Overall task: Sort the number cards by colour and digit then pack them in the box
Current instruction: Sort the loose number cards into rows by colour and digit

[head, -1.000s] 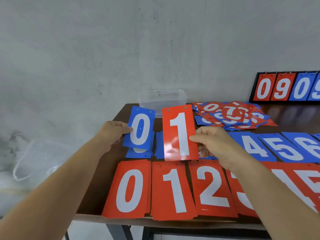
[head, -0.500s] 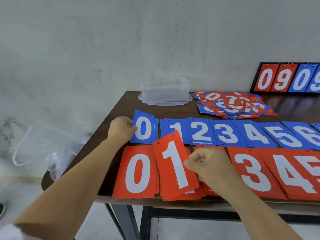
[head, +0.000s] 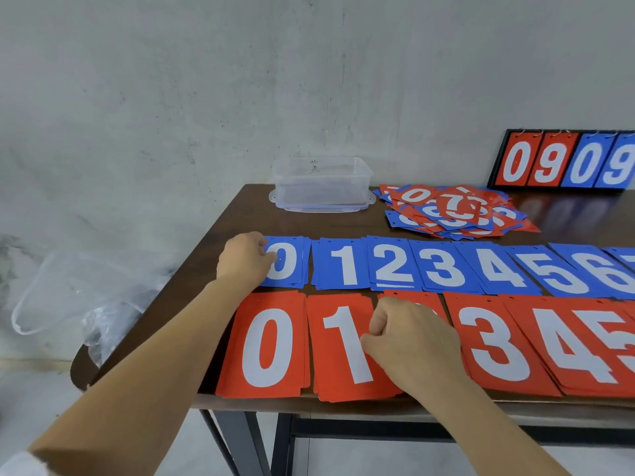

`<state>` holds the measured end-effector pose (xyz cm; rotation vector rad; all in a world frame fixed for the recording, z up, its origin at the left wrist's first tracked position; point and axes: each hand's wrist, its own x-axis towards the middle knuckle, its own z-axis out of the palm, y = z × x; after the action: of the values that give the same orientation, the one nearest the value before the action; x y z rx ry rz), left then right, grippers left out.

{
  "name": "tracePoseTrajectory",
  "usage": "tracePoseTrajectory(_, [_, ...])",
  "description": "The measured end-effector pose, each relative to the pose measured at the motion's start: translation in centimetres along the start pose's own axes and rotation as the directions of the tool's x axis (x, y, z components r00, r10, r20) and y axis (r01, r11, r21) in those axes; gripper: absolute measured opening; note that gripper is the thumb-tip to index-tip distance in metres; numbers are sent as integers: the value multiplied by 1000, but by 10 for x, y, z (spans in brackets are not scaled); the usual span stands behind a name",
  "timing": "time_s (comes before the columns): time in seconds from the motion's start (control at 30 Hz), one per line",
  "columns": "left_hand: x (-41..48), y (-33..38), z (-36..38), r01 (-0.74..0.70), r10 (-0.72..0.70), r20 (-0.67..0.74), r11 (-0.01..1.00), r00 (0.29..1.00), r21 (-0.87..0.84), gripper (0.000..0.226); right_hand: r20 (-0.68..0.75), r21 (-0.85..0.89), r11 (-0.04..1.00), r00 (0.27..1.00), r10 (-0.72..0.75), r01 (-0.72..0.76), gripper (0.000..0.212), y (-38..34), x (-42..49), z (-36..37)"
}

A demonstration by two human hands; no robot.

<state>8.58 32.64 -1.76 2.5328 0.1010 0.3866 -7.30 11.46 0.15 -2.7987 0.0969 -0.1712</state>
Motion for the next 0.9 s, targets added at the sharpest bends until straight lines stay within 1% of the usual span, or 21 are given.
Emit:
tracePoseTrajectory(0.07, [0,9,-1,-15,15,0,1000,1000,3,40,-14,16,1000,1000,3,-2,12,3,4,-4])
tracePoseTrajectory(0.17, [1,27,1,-56,57,18,997,998,-44,39,-20,31,999,999,32,-32,11,12,18,-14])
tracePoseTrajectory(0.27, [1,52,7,-95,98,40,992,994,-82,36,-28,50,995,996,86,-85,16,29,38,-26])
tracePoseTrajectory(0.4, [2,91,22,-148,156,66,983,985,-111,35,-36,42,989,989,143,-142,24,62,68,-45])
tracePoseTrajectory(0.57, [11,136,48,-196,209,122,975,970,-106,31,-71,-22,975,973,219,-221,20,118,108,-66])
tracePoseTrajectory(0.67, [19,162,66,-201,211,140,976,967,-83,34,-98,-13,961,957,275,-277,14,163,138,-77])
tracePoseTrajectory(0.77, [28,186,83,-188,198,158,979,967,-74,34,-89,43,939,935,343,-340,24,208,180,-83])
tracePoseTrajectory(0.87, [39,204,99,-155,164,166,986,972,-68,32,-58,114,924,926,373,-365,24,237,223,-82])
tracePoseTrajectory(0.9, [42,208,105,-141,151,165,988,975,-67,33,-62,144,920,924,377,-365,27,242,236,-82])
